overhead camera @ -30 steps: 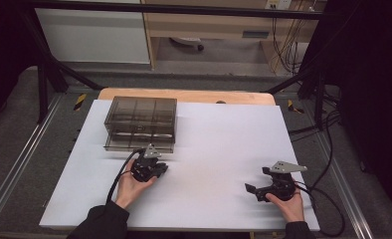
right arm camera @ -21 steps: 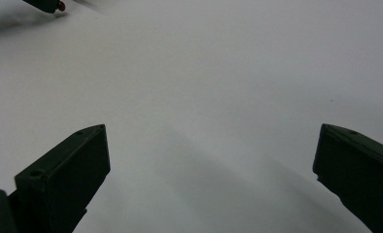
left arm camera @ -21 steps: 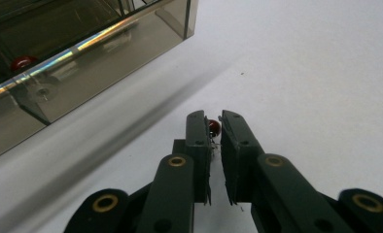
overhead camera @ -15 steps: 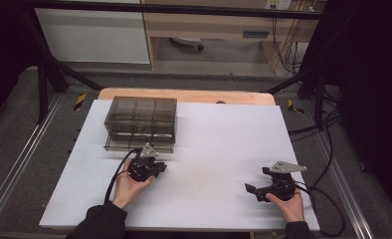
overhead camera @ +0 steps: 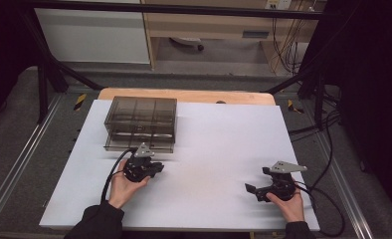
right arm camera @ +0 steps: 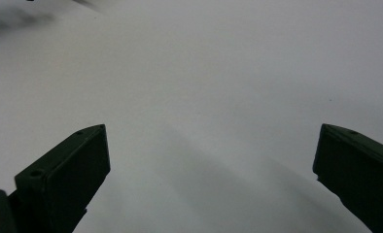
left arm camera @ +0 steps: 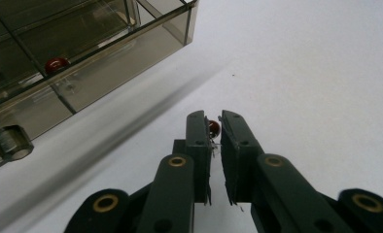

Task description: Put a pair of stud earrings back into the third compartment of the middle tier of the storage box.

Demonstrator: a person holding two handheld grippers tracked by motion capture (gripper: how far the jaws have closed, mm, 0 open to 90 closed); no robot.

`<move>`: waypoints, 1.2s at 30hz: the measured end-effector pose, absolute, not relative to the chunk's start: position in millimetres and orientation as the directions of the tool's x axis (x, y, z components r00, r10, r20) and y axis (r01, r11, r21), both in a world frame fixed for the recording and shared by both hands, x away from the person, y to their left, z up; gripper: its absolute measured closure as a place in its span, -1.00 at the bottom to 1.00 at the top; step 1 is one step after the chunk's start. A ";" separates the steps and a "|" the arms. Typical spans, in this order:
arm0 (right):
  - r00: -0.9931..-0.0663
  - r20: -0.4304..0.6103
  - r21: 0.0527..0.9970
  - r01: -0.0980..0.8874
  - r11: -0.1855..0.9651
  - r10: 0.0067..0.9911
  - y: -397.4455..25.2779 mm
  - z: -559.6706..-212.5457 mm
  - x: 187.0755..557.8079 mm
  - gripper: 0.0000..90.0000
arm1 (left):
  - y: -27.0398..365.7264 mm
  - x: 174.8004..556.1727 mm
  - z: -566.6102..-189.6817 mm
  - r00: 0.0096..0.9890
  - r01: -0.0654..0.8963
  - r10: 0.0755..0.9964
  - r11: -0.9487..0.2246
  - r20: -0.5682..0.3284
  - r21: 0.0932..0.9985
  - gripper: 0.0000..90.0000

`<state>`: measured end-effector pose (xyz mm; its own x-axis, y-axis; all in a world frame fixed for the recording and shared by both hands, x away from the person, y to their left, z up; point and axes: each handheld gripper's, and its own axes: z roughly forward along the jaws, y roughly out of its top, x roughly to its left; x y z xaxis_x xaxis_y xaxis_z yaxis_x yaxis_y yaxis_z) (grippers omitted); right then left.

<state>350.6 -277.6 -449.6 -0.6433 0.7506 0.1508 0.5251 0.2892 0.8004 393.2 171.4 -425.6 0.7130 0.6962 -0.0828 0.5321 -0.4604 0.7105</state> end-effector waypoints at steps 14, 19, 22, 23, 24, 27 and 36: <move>-0.644 0.153 0.799 0.527 0.289 0.750 -277.7 -449.6 350.5 -0.98 | 177.7 388.8 -415.3 0.713 0.531 0.696 -0.458 -0.085 0.713 0.81; -0.644 0.153 0.799 0.527 0.289 0.750 -277.7 -449.6 350.5 -0.98 | 182.1 388.0 -408.6 0.711 0.531 0.698 -0.448 -0.090 0.720 0.81; -0.644 0.154 0.799 0.528 0.289 0.750 -277.6 -449.6 350.5 -0.98 | 184.6 387.9 -404.5 0.710 0.530 0.698 -0.443 -0.093 0.723 0.81; -0.645 0.151 0.799 0.526 0.292 0.749 -277.7 -449.7 350.7 -0.98 | 185.1 387.8 -403.2 0.709 0.531 0.699 -0.439 -0.096 0.724 0.81; -0.645 0.150 0.799 0.525 0.292 0.749 -277.7 -449.8 350.8 -0.98 | 185.8 388.0 -401.7 0.709 0.529 0.699 -0.439 -0.093 0.726 0.81; -0.645 0.151 0.798 0.527 0.292 0.750 -277.6 -449.8 350.7 -0.98 | 188.4 388.0 -395.4 0.706 0.529 0.702 -0.434 -0.095 0.730 0.81; -0.644 0.149 0.798 0.527 0.294 0.750 -277.8 -449.8 350.7 -0.98 | 191.4 388.2 -385.6 0.707 0.526 0.701 -0.436 -0.091 0.730 0.81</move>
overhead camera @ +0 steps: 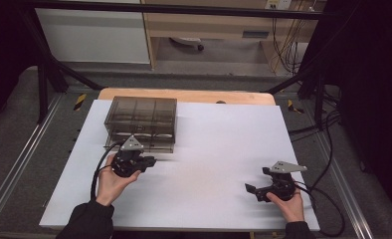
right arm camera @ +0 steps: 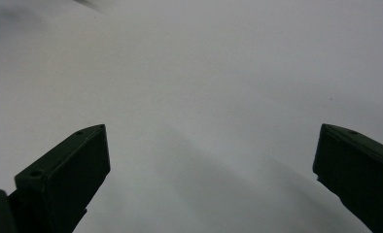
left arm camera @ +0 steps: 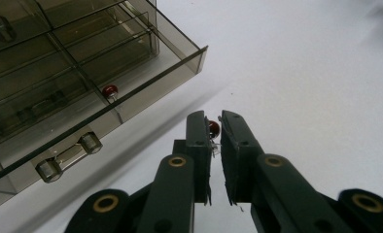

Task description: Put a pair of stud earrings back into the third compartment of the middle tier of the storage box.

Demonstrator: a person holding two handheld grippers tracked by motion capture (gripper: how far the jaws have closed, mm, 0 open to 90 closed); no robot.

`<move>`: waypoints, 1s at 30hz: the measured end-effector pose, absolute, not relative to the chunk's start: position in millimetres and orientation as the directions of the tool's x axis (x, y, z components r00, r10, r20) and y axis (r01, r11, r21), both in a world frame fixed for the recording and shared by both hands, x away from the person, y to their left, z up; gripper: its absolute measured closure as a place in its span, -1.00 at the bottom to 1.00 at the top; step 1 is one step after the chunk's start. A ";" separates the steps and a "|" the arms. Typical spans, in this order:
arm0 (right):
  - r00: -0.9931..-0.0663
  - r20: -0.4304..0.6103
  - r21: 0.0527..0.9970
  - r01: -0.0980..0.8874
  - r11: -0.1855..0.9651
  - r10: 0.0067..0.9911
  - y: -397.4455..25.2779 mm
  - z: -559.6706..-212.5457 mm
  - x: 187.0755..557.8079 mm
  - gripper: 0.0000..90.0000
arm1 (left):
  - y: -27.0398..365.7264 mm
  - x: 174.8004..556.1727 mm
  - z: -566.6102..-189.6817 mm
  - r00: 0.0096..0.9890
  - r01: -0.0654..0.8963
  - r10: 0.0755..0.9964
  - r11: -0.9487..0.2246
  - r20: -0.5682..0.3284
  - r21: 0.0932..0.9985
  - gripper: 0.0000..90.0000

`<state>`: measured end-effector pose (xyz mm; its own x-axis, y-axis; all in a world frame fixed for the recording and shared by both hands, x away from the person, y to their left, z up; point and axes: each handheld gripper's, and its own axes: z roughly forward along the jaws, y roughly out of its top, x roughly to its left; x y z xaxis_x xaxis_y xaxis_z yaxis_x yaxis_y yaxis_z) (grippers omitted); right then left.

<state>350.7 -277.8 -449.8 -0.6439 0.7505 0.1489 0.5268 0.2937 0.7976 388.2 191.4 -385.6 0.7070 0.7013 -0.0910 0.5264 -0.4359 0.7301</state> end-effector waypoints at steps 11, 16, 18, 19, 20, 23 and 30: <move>-0.643 0.152 0.799 0.527 0.289 0.751 -277.7 -449.6 350.5 -0.98 | 192.4 395.8 -374.1 0.707 0.521 0.702 -0.438 -0.083 0.733 0.81; -0.643 0.154 0.799 0.528 0.288 0.751 -277.7 -449.5 350.4 -0.98 | 191.5 402.2 -367.6 0.710 0.515 0.701 -0.446 -0.072 0.732 0.81; -0.643 0.152 0.801 0.526 0.287 0.751 -277.6 -449.6 350.5 -0.98 | 190.1 404.4 -365.8 0.708 0.515 0.702 -0.448 -0.068 0.731 0.81; -0.643 0.149 0.801 0.524 0.289 0.751 -277.9 -449.6 350.7 -0.98 | 189.4 405.6 -364.9 0.710 0.513 0.702 -0.451 -0.065 0.730 0.81; -0.643 0.149 0.801 0.524 0.289 0.751 -277.9 -449.6 350.7 -0.98 | 188.6 406.9 -364.3 0.709 0.514 0.702 -0.450 -0.066 0.730 0.81; -0.641 0.153 0.801 0.527 0.286 0.752 -277.7 -449.5 350.4 -0.98 | 186.8 411.5 -362.8 0.707 0.516 0.705 -0.449 -0.066 0.730 0.81; -0.643 0.148 0.801 0.523 0.291 0.751 -277.9 -449.8 350.8 -0.98 | 180.1 423.3 -360.0 0.696 0.520 0.715 -0.444 -0.061 0.729 0.81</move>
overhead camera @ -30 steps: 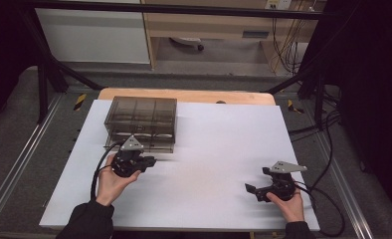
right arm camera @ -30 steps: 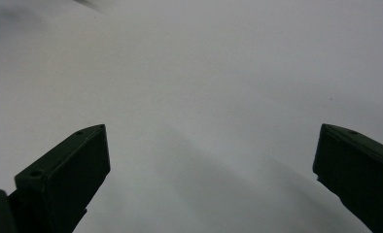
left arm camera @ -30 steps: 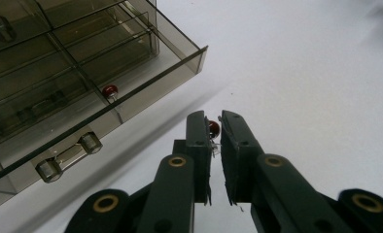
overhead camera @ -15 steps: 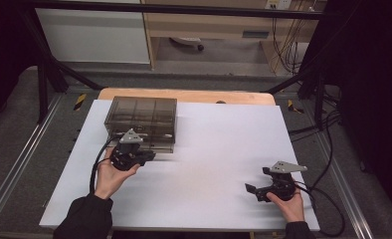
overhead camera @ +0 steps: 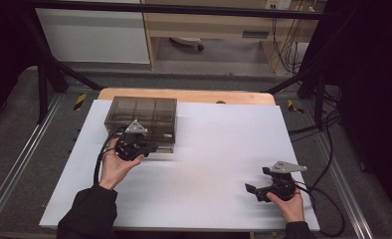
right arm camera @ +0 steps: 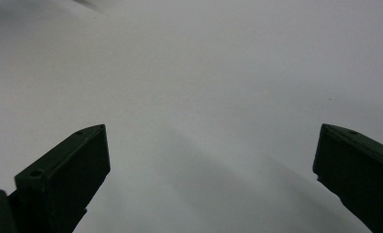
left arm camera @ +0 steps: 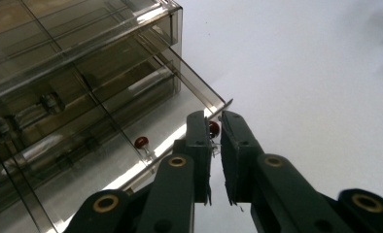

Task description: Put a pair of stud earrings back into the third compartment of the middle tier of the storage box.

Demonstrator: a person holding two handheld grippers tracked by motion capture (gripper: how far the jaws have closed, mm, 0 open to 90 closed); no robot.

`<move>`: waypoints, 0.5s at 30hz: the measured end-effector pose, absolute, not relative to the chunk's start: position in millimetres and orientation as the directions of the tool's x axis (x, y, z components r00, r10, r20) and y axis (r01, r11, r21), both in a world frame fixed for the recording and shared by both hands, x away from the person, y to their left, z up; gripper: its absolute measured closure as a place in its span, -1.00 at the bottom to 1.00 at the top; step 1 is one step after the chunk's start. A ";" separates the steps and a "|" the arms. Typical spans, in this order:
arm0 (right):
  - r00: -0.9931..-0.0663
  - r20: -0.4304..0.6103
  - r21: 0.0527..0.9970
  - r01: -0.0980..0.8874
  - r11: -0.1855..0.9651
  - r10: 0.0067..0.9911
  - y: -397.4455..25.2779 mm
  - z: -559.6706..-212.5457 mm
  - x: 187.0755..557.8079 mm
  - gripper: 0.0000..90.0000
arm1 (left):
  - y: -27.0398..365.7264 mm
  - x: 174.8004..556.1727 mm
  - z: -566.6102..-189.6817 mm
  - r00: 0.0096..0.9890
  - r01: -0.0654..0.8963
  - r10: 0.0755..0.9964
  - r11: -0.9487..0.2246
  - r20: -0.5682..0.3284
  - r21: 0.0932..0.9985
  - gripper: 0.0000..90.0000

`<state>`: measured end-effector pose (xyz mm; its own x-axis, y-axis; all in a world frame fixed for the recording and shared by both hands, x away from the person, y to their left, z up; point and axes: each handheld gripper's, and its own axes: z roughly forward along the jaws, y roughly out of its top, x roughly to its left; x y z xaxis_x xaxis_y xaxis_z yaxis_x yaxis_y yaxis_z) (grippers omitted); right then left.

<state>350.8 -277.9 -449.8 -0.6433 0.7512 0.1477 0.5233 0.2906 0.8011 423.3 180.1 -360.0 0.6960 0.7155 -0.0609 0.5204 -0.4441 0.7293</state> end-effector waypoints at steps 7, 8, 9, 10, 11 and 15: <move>-0.642 0.151 0.801 0.525 0.287 0.752 -278.0 -449.5 350.6 -0.98 | 175.7 435.7 -362.4 0.682 0.528 0.729 -0.439 -0.055 0.727 0.81; -0.642 0.151 0.801 0.525 0.287 0.752 -278.0 -449.5 350.6 -0.98 | 175.6 437.4 -363.2 0.682 0.528 0.730 -0.442 -0.051 0.725 0.81; -0.643 0.149 0.803 0.522 0.288 0.751 -278.1 -449.5 350.7 -0.98 | 175.2 440.1 -365.2 0.677 0.528 0.734 -0.442 -0.046 0.725 0.81; -0.643 0.149 0.803 0.522 0.288 0.751 -278.1 -449.5 350.7 -0.98 | 175.2 440.1 -365.2 0.677 0.528 0.734 -0.442 -0.046 0.725 0.81; -0.643 0.149 0.801 0.524 0.289 0.751 -278.2 -449.4 350.7 -0.98 | 175.0 441.4 -366.4 0.673 0.530 0.738 -0.438 -0.046 0.726 0.81; -0.643 0.149 0.801 0.524 0.289 0.752 -278.2 -449.6 350.7 -0.98 | 175.1 447.0 -371.4 0.667 0.540 0.744 -0.442 -0.043 0.716 0.81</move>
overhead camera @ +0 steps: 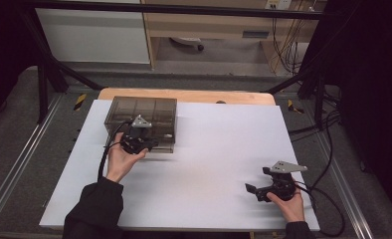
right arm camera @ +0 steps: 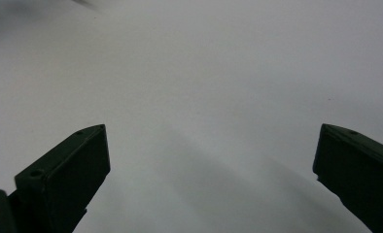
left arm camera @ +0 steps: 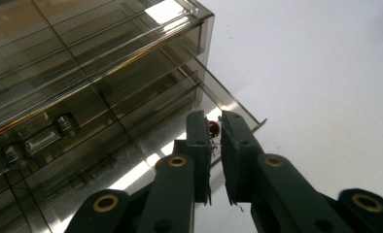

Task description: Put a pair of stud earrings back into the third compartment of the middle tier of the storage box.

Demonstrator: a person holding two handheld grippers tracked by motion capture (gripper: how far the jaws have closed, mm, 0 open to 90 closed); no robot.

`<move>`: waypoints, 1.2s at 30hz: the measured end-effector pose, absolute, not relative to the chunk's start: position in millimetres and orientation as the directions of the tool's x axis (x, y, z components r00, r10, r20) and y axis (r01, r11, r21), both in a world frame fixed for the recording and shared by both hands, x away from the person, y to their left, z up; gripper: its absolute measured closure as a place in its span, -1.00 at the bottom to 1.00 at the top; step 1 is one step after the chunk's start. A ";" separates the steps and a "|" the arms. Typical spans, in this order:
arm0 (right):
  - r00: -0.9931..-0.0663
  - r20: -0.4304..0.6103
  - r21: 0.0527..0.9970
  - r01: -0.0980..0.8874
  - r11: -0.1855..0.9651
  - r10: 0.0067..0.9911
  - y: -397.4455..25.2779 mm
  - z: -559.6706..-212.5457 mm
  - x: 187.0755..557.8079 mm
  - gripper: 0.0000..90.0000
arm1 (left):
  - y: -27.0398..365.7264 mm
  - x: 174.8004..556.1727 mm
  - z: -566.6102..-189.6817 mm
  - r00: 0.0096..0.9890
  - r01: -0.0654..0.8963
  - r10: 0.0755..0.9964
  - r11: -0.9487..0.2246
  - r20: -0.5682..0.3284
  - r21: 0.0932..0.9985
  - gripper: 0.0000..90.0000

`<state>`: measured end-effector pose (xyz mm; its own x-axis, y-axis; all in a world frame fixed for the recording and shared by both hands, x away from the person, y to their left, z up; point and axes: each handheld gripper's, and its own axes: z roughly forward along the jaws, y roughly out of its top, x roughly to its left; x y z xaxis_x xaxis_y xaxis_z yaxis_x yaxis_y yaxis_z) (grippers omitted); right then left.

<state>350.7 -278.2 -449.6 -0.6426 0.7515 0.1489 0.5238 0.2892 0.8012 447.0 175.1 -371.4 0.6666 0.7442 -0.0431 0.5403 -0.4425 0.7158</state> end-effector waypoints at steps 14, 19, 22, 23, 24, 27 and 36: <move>-0.643 0.150 0.802 0.523 0.287 0.751 -278.1 -449.6 350.6 -0.98 | 170.7 459.2 -392.2 0.643 0.557 0.765 -0.440 -0.031 0.704 0.81; -0.644 0.150 0.802 0.523 0.288 0.750 -278.3 -449.5 350.6 -0.98 | 168.6 461.6 -398.6 0.642 0.562 0.766 -0.447 -0.027 0.696 0.81; -0.644 0.149 0.802 0.523 0.289 0.750 -278.6 -449.4 350.7 -0.98 | 167.6 462.5 -400.4 0.643 0.562 0.766 -0.450 -0.024 0.695 0.80; -0.645 0.147 0.802 0.521 0.290 0.750 -278.6 -449.5 350.7 -0.98 | 167.2 462.6 -400.7 0.644 0.560 0.765 -0.449 -0.024 0.696 0.79; -0.645 0.147 0.802 0.521 0.290 0.750 -278.6 -449.5 350.7 -0.98 | 166.9 462.6 -400.6 0.644 0.558 0.765 -0.449 -0.023 0.697 0.79; -0.645 0.148 0.802 0.521 0.290 0.750 -278.6 -449.4 350.6 -0.98 | 166.9 462.2 -399.5 0.641 0.557 0.767 -0.444 -0.024 0.702 0.72; -0.642 0.154 0.802 0.525 0.284 0.751 -278.5 -449.1 350.3 -0.98 | 174.1 452.4 -386.3 0.645 0.532 0.764 -0.427 -0.024 0.731 0.24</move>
